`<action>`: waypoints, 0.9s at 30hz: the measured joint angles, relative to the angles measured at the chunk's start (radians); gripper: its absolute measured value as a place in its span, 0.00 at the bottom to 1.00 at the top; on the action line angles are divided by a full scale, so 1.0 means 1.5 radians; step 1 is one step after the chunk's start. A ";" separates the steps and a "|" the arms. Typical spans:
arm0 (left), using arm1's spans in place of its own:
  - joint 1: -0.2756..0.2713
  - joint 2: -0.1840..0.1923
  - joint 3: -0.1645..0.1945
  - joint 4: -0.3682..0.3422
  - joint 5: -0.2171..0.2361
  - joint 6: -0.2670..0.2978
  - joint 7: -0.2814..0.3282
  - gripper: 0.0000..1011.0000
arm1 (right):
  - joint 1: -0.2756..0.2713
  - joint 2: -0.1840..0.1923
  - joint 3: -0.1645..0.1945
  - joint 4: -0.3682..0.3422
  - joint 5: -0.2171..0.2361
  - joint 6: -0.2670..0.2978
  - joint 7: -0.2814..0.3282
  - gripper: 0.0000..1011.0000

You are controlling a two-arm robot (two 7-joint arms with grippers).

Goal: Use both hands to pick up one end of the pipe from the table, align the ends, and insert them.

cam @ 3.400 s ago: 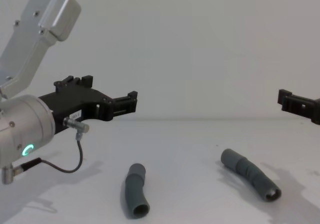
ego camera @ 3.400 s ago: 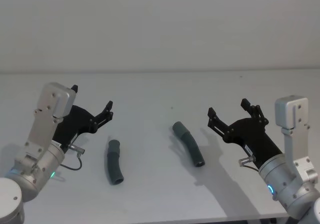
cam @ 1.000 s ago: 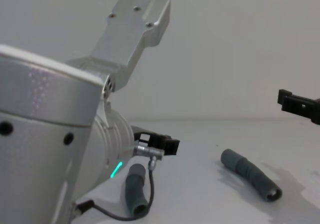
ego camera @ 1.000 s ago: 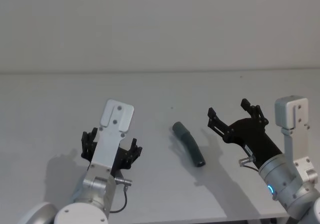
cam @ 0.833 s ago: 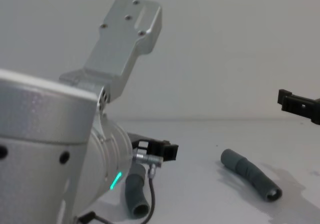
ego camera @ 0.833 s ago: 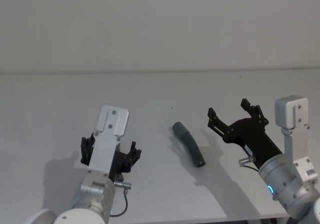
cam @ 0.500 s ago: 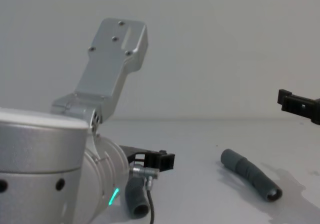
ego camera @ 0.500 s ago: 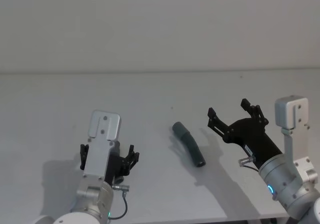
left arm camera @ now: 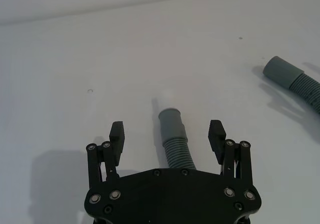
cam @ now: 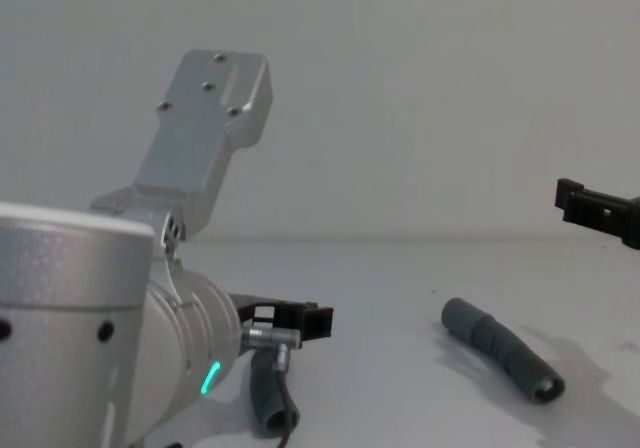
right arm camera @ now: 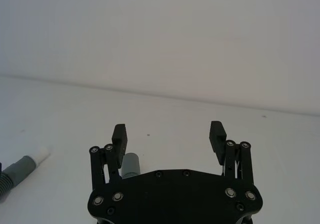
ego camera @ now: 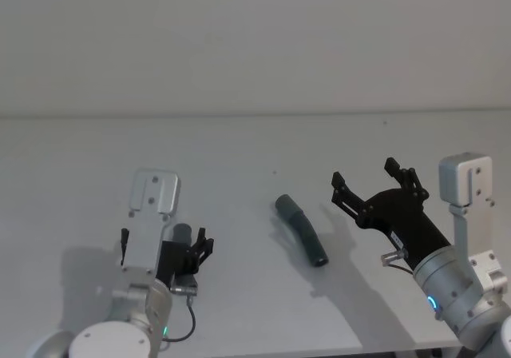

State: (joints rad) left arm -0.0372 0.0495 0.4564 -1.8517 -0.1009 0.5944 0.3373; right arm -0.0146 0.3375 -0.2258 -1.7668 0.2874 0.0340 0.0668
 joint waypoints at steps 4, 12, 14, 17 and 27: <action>-0.010 -0.003 -0.008 0.003 -0.005 0.021 -0.006 0.99 | 0.000 0.000 0.000 0.000 0.000 0.000 0.000 0.99; -0.030 -0.012 -0.020 0.012 -0.014 0.061 -0.018 0.99 | 0.000 0.000 0.000 0.000 0.000 0.000 0.000 0.99; -0.036 -0.015 -0.023 0.018 -0.018 0.071 -0.021 0.99 | 0.000 0.000 0.000 0.000 0.000 0.000 0.000 0.99; -0.042 -0.020 -0.026 0.026 -0.021 0.081 -0.026 0.99 | 0.000 0.000 0.000 0.000 0.000 0.000 0.000 0.99; -0.058 -0.033 -0.034 0.059 -0.030 0.084 -0.042 0.99 | 0.000 0.000 0.000 0.000 0.000 0.000 0.000 0.99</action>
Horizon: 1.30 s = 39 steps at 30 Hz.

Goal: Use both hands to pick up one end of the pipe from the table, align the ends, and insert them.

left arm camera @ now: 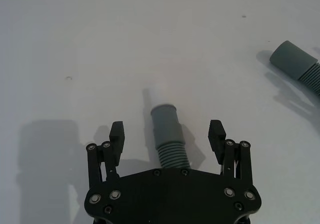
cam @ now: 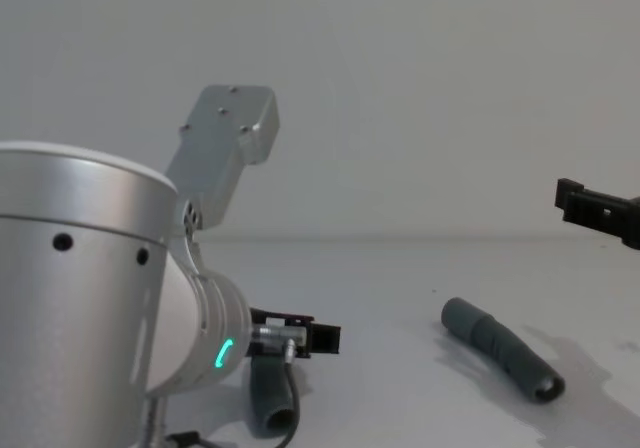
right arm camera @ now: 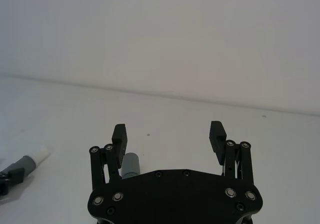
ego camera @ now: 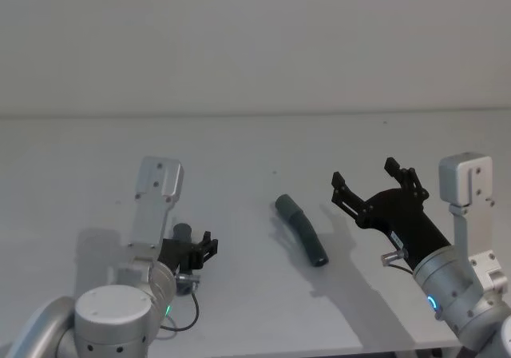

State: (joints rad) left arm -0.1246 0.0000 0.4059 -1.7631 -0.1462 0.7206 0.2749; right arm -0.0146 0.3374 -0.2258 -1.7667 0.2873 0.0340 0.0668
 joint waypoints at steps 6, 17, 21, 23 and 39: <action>-0.012 -0.006 -0.003 0.024 -0.003 -0.009 -0.012 0.99 | 0.000 0.000 0.000 0.000 0.000 0.000 0.000 0.99; -0.020 -0.012 -0.004 0.046 -0.002 -0.012 -0.022 0.99 | 0.000 0.000 0.000 0.000 0.000 0.000 0.000 0.99; -0.023 -0.015 -0.004 0.052 0.000 -0.011 -0.025 0.99 | 0.000 0.000 0.000 0.000 0.000 0.000 0.000 0.99; -0.023 -0.016 -0.003 0.055 0.000 -0.010 -0.025 0.99 | 0.000 0.000 0.000 0.000 0.000 0.000 0.000 0.99; -0.035 -0.029 -0.001 0.084 0.009 -0.011 -0.032 0.93 | 0.000 0.000 0.000 0.000 0.000 0.000 0.000 0.99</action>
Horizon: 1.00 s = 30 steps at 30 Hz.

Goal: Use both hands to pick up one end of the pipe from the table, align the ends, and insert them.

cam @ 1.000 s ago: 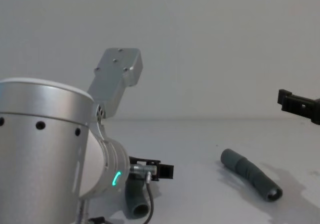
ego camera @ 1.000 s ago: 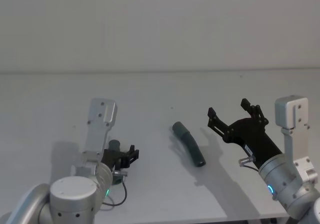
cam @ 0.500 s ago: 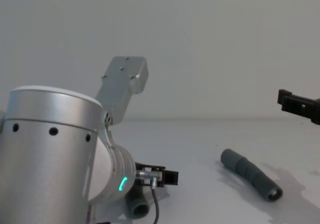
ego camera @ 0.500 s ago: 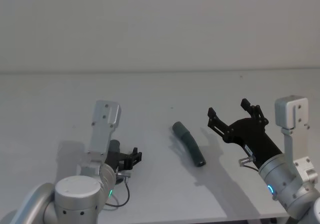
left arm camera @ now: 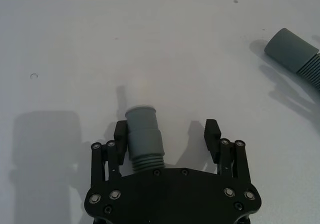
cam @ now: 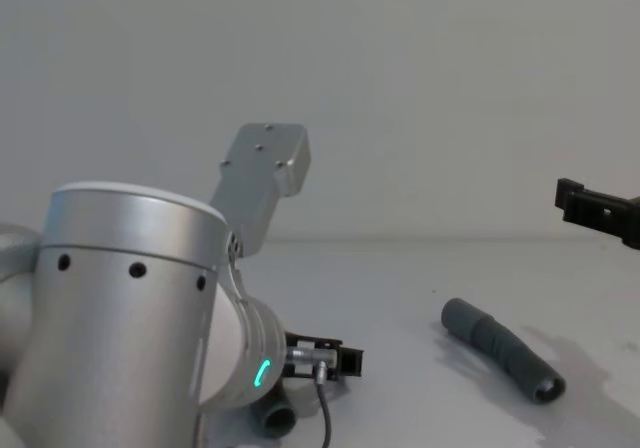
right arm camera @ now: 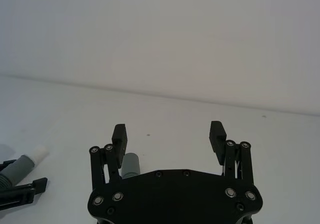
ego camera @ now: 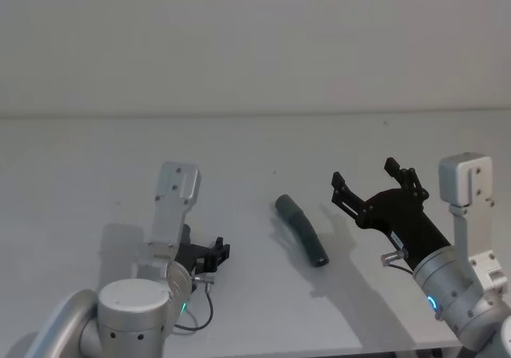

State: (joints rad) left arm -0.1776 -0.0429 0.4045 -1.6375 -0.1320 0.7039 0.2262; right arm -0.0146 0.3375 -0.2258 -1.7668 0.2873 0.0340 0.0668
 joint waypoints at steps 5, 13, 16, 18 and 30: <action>-0.004 -0.003 0.001 0.007 0.004 -0.004 -0.001 0.79 | 0.000 0.000 0.000 0.000 0.000 0.000 0.000 0.99; -0.007 -0.005 0.002 0.014 0.010 -0.008 -0.004 0.60 | 0.000 0.000 0.000 0.000 0.000 0.000 0.000 0.99; -0.008 -0.006 0.002 0.015 0.011 -0.008 -0.005 0.55 | 0.000 0.000 0.000 0.000 0.000 0.000 0.000 0.99; -0.008 -0.007 0.001 0.016 0.012 -0.008 -0.006 0.51 | 0.000 0.000 0.000 0.000 0.000 0.000 0.000 0.99; -0.013 -0.012 -0.001 0.018 0.019 0.005 -0.010 0.35 | 0.000 0.000 0.000 0.000 0.000 0.000 0.000 0.99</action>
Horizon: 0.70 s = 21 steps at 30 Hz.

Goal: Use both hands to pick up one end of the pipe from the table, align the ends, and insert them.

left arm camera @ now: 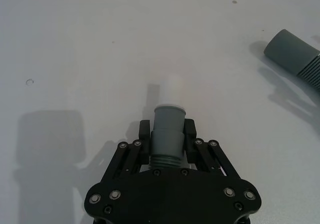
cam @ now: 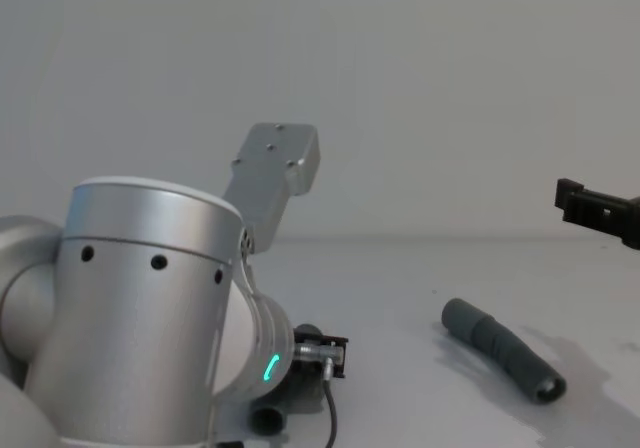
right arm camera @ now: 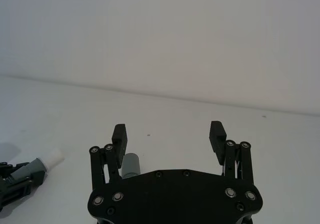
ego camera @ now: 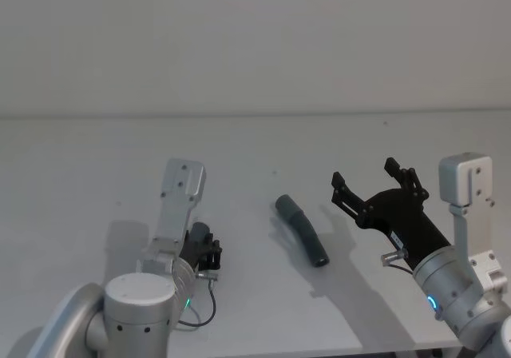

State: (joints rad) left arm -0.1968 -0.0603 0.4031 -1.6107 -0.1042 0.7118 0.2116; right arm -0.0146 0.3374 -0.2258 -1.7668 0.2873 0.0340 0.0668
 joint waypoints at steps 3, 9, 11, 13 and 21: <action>-0.001 0.000 -0.001 0.000 0.001 0.003 -0.003 0.35 | 0.000 0.000 0.000 0.000 0.000 0.000 0.000 0.99; -0.004 0.002 0.000 0.000 0.003 0.005 -0.009 0.35 | 0.000 0.000 0.000 0.000 0.000 0.000 0.000 0.99; -0.007 0.005 0.001 0.000 0.004 0.004 -0.014 0.35 | 0.000 0.000 0.000 0.000 0.000 0.000 0.000 0.99; -0.012 0.009 0.002 0.000 0.007 -0.002 -0.021 0.35 | 0.000 0.000 0.000 0.000 0.000 0.000 0.000 0.99; -0.033 0.036 0.006 -0.008 0.011 -0.026 -0.057 0.35 | 0.000 0.000 0.000 0.000 0.000 0.000 0.000 0.99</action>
State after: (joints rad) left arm -0.2456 -0.0061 0.4126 -1.6220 -0.0870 0.6723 0.1253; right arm -0.0146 0.3375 -0.2258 -1.7667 0.2873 0.0340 0.0668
